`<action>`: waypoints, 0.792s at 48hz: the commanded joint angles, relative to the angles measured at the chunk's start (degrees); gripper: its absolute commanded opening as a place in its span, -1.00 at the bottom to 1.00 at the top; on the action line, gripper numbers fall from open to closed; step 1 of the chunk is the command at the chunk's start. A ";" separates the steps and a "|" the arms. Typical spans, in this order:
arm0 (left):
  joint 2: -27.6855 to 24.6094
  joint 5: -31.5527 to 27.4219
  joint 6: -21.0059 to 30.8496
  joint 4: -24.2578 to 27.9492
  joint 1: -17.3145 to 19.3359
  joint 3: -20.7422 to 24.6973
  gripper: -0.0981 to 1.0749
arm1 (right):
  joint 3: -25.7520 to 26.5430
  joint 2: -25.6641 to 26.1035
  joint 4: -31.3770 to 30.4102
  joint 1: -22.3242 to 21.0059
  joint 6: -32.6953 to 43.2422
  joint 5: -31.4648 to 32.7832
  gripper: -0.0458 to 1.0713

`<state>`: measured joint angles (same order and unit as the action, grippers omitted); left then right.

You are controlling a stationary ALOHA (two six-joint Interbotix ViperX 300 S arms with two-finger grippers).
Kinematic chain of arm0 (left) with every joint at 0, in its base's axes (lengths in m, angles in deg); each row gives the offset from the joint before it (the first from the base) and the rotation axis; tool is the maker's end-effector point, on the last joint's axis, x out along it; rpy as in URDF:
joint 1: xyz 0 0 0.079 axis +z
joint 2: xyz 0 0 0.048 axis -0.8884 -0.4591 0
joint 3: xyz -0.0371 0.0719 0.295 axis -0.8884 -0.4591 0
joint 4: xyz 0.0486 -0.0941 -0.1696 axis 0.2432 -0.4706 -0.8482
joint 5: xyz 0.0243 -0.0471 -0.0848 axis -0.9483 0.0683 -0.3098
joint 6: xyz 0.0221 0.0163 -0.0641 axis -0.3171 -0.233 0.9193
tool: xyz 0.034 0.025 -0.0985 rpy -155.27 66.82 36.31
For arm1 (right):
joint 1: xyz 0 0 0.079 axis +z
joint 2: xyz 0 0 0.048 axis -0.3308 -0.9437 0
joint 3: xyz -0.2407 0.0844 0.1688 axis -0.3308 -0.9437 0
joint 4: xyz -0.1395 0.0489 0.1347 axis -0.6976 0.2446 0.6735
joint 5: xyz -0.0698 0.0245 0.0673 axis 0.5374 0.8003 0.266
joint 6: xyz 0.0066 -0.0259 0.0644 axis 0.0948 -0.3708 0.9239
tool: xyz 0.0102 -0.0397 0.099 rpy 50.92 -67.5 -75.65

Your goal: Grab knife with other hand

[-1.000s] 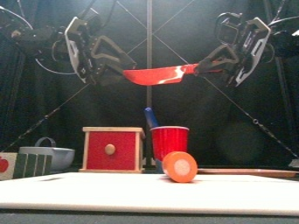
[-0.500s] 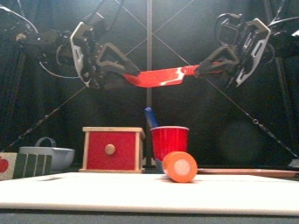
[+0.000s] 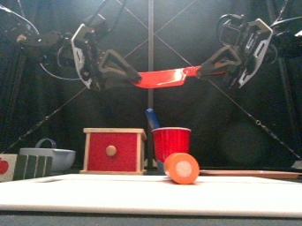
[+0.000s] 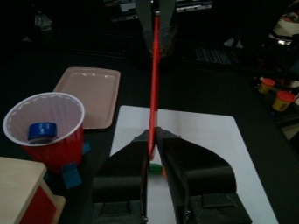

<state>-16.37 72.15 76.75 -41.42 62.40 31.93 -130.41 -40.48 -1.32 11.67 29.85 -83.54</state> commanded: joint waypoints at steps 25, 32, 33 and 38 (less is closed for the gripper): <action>-4.13 0.53 -0.09 4.57 -0.97 0.62 -0.17 | 9.84 -1.85 5.89 9.14 0.53 26.54 -0.49; -5.27 0.53 0.00 4.57 -3.16 0.44 -0.17 | 10.72 -4.04 9.23 10.81 0.35 30.76 -0.49; -5.36 0.53 0.00 4.57 -3.52 0.44 -0.17 | 10.81 -4.39 9.40 10.99 0.35 31.11 -0.49; -5.71 0.53 0.18 4.48 -5.36 -0.09 -0.17 | 11.43 -6.68 10.37 12.57 0.35 32.70 -0.49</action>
<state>-22.34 72.23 76.84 -36.94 58.36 31.67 -120.04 -46.37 8.17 23.45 30.03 -52.07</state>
